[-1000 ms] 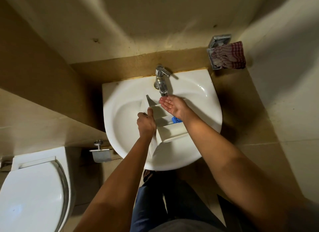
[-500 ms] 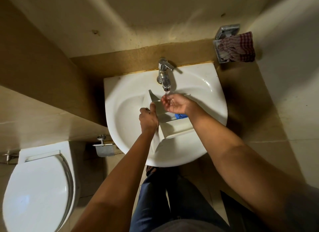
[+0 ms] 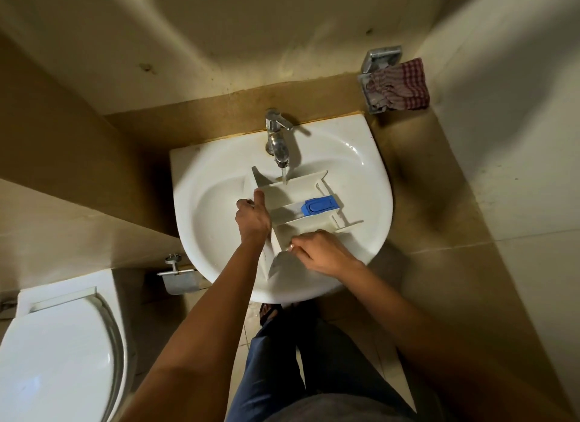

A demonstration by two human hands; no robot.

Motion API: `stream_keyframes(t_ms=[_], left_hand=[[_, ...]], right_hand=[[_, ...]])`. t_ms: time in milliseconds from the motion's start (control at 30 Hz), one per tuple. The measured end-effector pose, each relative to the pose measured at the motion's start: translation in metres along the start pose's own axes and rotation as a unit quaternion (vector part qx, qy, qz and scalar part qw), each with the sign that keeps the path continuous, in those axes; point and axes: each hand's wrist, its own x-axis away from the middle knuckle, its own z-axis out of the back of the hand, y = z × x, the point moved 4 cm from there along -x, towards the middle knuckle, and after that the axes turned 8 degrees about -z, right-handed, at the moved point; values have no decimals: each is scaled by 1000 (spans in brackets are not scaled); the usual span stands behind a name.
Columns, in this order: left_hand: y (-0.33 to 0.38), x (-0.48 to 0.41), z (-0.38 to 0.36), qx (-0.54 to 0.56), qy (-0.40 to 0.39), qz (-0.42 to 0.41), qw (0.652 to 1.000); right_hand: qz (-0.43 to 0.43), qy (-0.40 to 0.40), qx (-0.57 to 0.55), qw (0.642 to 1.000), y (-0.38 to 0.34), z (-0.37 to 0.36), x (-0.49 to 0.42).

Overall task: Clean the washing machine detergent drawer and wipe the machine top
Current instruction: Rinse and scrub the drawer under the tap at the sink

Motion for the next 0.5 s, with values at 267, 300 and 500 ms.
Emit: stream_keyframes(t_ms=[267, 300, 500], left_hand=[[2, 2, 0, -7, 6, 1, 1000], [1, 2, 0, -6, 6, 1, 1000], [3, 3, 2, -6, 2, -6, 1000]], right_hand=[[-105, 74, -3, 992, 39, 12, -2], [-101, 91, -64, 989, 24, 7, -2], [-124, 91, -164, 974, 9, -4, 3]])
